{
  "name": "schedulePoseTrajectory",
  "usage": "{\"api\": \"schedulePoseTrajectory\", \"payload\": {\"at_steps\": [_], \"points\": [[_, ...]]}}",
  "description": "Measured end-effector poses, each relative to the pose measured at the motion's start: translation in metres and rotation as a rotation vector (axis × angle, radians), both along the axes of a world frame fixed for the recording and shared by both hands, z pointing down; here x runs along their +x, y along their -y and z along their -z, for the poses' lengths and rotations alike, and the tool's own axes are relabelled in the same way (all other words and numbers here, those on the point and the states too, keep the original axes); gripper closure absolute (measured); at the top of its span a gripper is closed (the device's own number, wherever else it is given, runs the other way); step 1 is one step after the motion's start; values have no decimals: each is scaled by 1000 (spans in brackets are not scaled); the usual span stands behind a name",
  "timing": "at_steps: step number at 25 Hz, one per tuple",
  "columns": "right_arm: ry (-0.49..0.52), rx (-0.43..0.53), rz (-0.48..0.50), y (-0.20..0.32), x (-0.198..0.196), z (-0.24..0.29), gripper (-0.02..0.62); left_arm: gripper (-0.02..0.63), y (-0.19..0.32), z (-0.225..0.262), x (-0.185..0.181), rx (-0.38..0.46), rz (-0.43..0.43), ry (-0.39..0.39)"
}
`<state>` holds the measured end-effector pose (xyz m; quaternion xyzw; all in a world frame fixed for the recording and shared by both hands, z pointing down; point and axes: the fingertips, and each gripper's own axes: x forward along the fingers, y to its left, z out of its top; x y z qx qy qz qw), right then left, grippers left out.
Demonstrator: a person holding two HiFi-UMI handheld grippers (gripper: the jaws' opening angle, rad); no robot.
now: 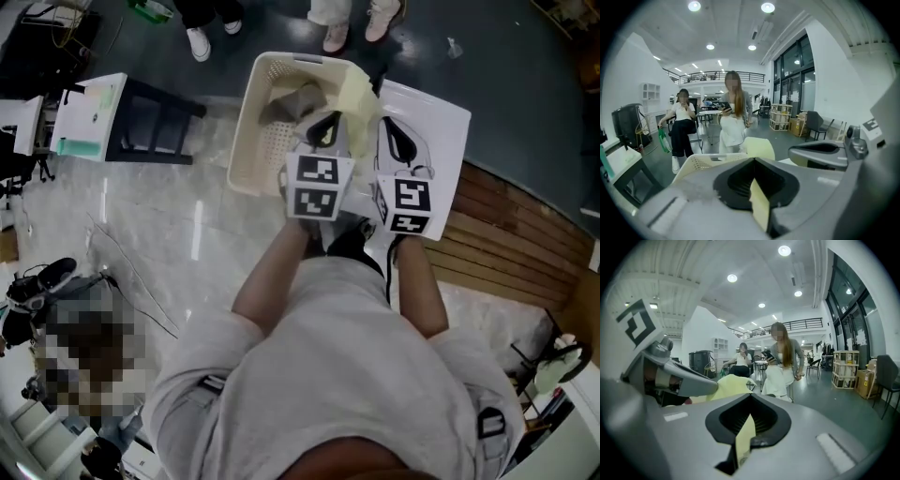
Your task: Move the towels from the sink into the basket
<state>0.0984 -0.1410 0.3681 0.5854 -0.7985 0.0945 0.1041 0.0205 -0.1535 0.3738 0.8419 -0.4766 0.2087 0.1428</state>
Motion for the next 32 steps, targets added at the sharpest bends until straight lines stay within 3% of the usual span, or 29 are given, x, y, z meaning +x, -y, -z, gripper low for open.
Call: {"api": "schedulePoseTrajectory", "payload": {"at_steps": [14, 32], "points": [[-2, 12, 224, 18, -119, 9, 589, 583, 0, 8, -123, 9, 229, 14], [1, -14, 287, 18, -169, -7, 589, 583, -10, -5, -182, -10, 321, 31]]}}
